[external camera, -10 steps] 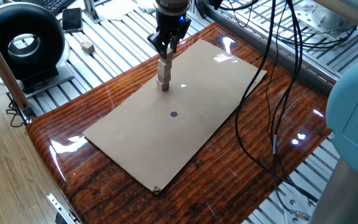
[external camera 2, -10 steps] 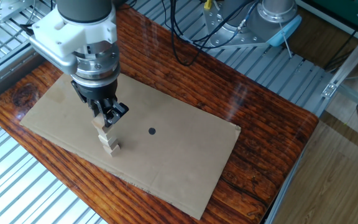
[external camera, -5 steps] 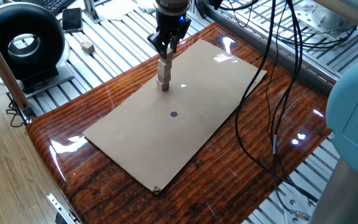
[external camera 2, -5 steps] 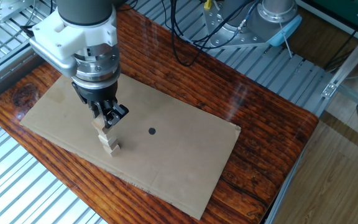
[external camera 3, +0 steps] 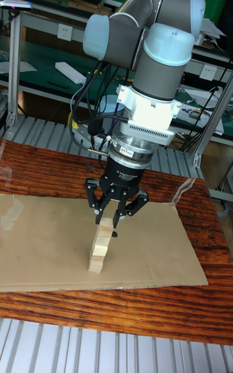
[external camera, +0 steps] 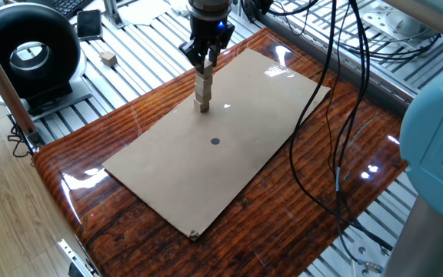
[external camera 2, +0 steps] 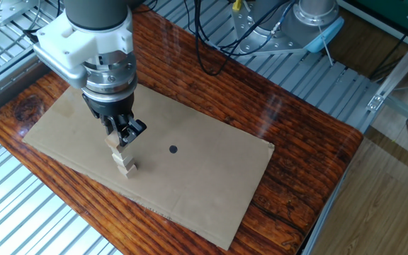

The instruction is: Stack the blocks in a vertical line of five

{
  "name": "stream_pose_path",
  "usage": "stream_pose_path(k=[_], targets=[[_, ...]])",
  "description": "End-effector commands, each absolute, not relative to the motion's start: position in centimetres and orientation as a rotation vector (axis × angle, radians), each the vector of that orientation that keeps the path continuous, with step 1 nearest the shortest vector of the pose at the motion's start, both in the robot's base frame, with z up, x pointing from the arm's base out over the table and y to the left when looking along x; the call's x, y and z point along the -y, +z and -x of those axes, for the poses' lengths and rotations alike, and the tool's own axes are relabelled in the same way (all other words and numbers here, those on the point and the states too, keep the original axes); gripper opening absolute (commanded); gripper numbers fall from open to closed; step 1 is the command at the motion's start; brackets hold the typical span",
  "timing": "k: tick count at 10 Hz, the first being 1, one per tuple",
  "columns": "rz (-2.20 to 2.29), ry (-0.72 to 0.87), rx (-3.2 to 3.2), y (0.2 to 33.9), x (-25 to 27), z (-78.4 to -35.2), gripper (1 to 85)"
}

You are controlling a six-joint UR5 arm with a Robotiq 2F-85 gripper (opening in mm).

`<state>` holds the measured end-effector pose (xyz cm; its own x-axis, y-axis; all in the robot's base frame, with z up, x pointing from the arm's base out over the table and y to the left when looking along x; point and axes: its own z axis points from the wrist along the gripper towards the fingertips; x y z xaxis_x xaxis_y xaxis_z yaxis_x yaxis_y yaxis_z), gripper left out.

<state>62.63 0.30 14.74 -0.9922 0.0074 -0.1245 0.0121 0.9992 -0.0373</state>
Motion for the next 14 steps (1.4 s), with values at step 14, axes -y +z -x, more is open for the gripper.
stream_pose_path(k=[14], targets=[[-0.063,-0.055,-3.018,14.89,-0.59,-62.64,2.7]])
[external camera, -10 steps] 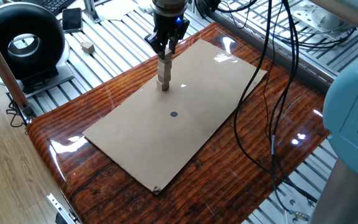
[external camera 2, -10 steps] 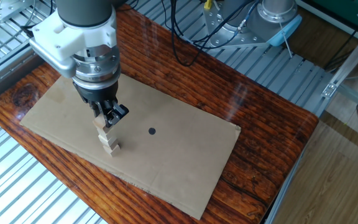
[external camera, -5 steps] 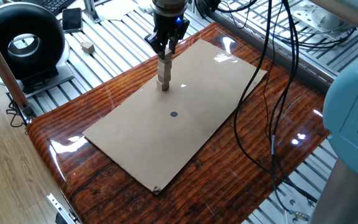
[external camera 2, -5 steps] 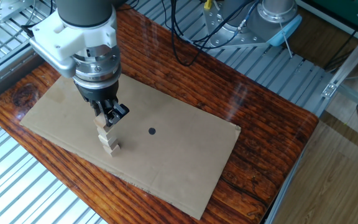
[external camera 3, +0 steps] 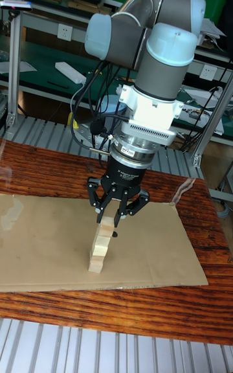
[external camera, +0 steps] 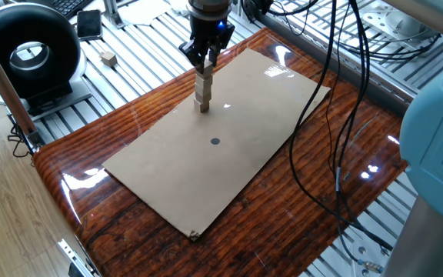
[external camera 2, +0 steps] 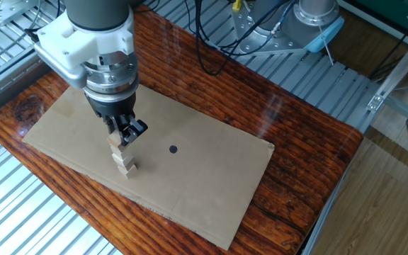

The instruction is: Stack the blocks in a vertical line of five

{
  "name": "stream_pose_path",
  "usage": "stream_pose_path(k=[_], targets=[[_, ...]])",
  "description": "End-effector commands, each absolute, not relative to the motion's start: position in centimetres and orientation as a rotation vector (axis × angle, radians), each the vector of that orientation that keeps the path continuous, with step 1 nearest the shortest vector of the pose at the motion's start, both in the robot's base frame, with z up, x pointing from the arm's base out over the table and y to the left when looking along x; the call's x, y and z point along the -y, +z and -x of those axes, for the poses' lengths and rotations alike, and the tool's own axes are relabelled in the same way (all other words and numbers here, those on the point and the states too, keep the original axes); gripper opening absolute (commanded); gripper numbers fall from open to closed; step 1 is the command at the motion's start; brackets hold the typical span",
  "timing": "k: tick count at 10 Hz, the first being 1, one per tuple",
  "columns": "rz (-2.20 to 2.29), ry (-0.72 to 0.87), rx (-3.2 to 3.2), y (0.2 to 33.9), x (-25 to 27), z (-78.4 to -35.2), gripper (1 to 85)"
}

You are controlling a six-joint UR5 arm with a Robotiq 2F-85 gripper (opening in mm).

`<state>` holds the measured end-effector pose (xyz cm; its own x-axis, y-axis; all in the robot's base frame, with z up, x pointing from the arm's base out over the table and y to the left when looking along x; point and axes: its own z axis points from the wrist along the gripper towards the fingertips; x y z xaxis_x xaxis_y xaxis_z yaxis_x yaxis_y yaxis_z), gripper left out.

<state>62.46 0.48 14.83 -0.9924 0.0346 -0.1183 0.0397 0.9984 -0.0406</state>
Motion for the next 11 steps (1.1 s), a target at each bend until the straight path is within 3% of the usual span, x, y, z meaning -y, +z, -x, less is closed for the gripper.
stream_pose_path(k=[1,6,9,11], targets=[[-0.063,-0.059,-3.018,14.86,-0.51,-62.65,2.3],[-0.061,-0.057,-3.018,14.78,-0.51,-62.69,3.0],[-0.038,-0.047,-3.02,14.74,-0.78,-62.64,12.0],[-0.041,-0.047,-3.019,14.74,-0.82,-62.59,12.7]])
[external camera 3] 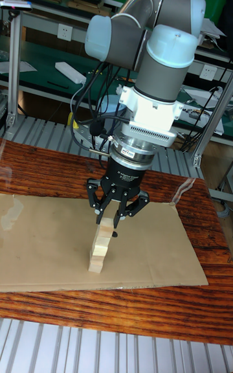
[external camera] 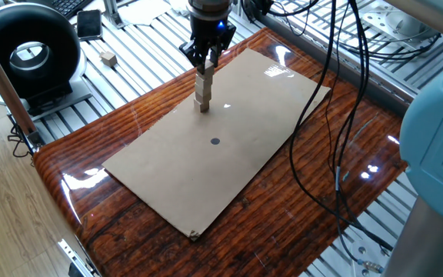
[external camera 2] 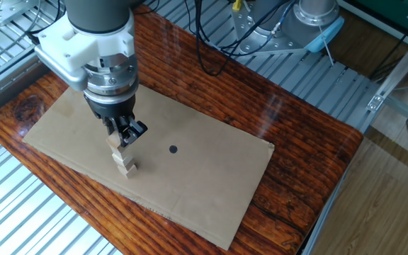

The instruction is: Stack the blocks in a vertical line of five

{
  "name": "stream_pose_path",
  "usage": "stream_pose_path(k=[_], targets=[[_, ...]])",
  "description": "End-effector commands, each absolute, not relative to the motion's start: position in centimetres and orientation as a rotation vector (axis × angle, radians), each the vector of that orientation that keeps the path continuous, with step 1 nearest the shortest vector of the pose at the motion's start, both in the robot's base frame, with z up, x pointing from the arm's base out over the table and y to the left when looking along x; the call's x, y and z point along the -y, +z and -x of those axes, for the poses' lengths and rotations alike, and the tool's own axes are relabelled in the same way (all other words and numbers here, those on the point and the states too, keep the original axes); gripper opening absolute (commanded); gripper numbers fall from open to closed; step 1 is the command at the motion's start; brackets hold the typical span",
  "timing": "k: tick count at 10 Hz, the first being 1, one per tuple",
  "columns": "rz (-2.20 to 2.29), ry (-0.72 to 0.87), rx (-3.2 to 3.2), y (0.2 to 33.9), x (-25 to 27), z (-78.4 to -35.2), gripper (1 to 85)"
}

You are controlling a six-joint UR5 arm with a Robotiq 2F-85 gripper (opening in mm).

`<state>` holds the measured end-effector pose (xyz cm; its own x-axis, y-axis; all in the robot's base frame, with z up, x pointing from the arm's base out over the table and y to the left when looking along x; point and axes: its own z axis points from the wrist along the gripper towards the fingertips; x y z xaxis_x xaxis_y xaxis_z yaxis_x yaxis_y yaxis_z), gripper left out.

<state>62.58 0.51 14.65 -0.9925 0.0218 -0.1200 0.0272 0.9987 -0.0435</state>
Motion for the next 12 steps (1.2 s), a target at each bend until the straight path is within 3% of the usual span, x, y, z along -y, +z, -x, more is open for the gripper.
stream_pose_path(k=[1,8,12], targets=[[-0.041,-0.049,-3.021,14.75,-0.78,-62.54,13.3],[-0.002,-0.026,-3.013,14.7,-1.12,-62.79,46.0],[0.007,-0.033,-3.007,14.84,-0.91,-62.88,47.0]])
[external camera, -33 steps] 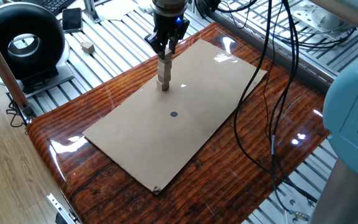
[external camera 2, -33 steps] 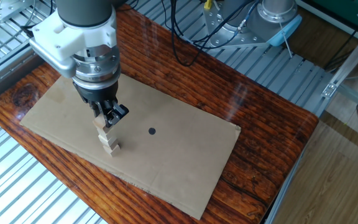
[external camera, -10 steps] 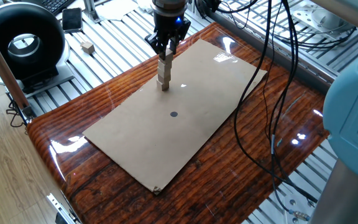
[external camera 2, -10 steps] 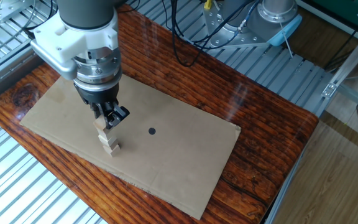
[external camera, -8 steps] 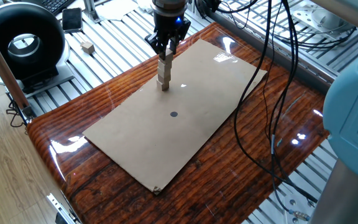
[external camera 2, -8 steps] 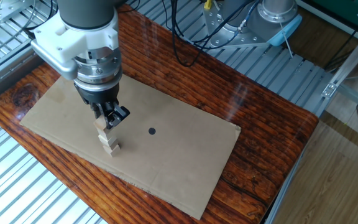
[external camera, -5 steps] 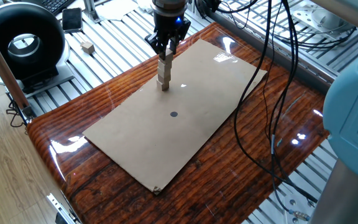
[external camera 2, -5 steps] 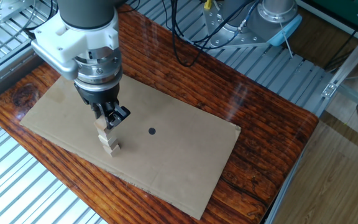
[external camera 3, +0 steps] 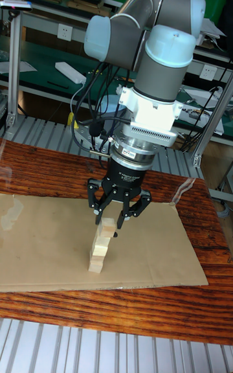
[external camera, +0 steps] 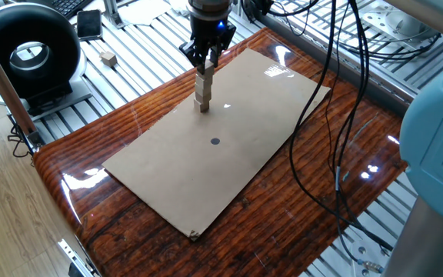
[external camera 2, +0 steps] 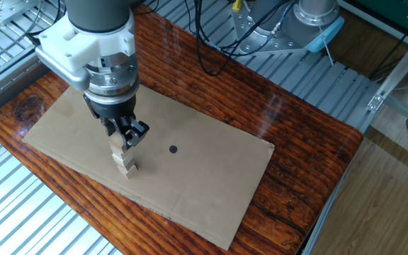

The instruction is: Stack the blocks in a vertical line of five

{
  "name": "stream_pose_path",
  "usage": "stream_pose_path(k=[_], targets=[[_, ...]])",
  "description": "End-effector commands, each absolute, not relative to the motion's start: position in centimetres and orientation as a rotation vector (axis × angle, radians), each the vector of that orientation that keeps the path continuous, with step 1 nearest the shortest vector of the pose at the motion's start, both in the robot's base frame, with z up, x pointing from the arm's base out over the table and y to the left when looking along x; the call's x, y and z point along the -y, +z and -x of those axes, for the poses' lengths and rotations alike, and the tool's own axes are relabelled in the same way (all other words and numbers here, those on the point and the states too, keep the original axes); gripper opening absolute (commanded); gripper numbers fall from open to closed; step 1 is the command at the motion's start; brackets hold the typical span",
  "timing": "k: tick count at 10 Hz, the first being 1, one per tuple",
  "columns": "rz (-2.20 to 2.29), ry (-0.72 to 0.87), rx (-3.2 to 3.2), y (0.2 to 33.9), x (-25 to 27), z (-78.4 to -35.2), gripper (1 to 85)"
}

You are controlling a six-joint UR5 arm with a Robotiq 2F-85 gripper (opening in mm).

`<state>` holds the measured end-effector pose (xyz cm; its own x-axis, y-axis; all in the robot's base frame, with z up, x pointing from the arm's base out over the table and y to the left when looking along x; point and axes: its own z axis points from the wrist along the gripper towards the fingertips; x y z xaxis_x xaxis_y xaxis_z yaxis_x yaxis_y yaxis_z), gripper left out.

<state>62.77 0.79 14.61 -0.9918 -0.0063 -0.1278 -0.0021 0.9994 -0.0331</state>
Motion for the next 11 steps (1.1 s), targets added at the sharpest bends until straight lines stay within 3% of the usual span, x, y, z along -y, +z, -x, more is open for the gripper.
stream_pose_path(k=[1,7,8,9,11], targets=[[0.024,-0.046,-3.002,15.0,-0.6,-63.0,48.7],[0.047,-0.004,-3.001,18.3,-0.9,-63.5,49.7],[0.028,0.009,-3.012,19.5,-1.1,-63.6,38.7],[0.012,-0.041,-3.013,19.8,0.0,-63.5,3.7],[0.043,-0.043,-2.992,20.2,0.0,-63.7,1.0]])
